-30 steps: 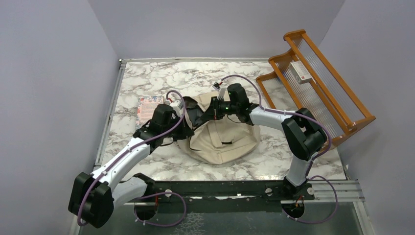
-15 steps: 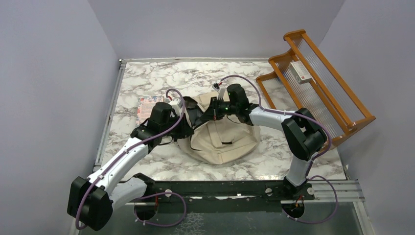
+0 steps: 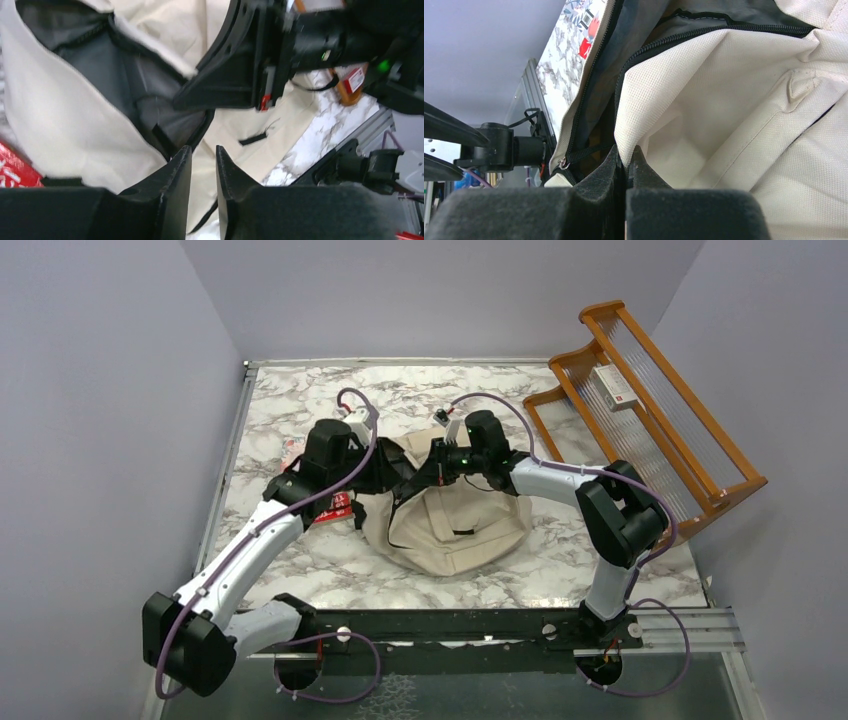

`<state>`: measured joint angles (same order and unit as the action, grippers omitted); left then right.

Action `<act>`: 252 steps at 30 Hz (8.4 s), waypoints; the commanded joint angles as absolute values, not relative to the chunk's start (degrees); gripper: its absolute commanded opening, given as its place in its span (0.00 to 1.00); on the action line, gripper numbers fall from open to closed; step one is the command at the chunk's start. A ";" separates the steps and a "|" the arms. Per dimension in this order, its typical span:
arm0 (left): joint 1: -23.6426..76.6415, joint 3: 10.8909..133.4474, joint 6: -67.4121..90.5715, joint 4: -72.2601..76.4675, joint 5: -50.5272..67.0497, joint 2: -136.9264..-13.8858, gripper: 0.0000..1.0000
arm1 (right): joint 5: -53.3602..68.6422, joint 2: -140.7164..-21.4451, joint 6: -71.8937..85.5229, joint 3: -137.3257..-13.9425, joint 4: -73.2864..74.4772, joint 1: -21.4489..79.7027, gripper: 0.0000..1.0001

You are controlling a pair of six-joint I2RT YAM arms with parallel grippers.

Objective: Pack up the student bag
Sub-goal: Unzip the student bag at the center of the board.

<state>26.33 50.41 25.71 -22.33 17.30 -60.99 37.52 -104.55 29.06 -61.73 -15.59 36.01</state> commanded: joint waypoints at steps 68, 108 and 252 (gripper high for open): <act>26.61 62.15 16.05 -33.29 24.10 -80.69 0.00 | 38.32 -104.14 28.92 -60.89 -16.79 36.27 0.01; 26.67 19.52 19.94 17.53 23.90 -28.47 0.00 | 33.54 -106.68 36.34 -67.69 -13.95 36.21 0.00; 34.14 42.12 38.14 -16.96 -7.56 -63.53 0.00 | 17.88 -97.09 96.81 -40.82 -35.95 47.92 0.50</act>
<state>34.46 42.61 37.87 -19.40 -9.72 -63.48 19.29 -95.79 95.50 -38.24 -32.23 47.51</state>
